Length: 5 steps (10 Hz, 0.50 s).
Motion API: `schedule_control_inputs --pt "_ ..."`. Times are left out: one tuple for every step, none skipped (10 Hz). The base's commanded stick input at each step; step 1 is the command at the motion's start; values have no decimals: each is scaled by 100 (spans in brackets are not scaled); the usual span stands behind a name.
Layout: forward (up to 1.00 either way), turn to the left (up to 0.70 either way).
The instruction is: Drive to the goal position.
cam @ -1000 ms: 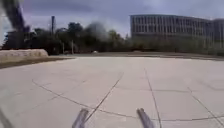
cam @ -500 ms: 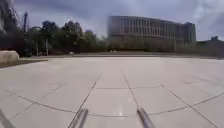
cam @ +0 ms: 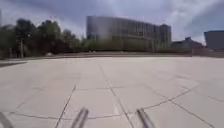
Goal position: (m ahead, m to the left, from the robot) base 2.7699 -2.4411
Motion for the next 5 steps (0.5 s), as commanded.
schedule_control_inputs --pt "0 -50" --pt "0 -50" --pt "0 -50" --pt "0 -50" --pt "0 -50"
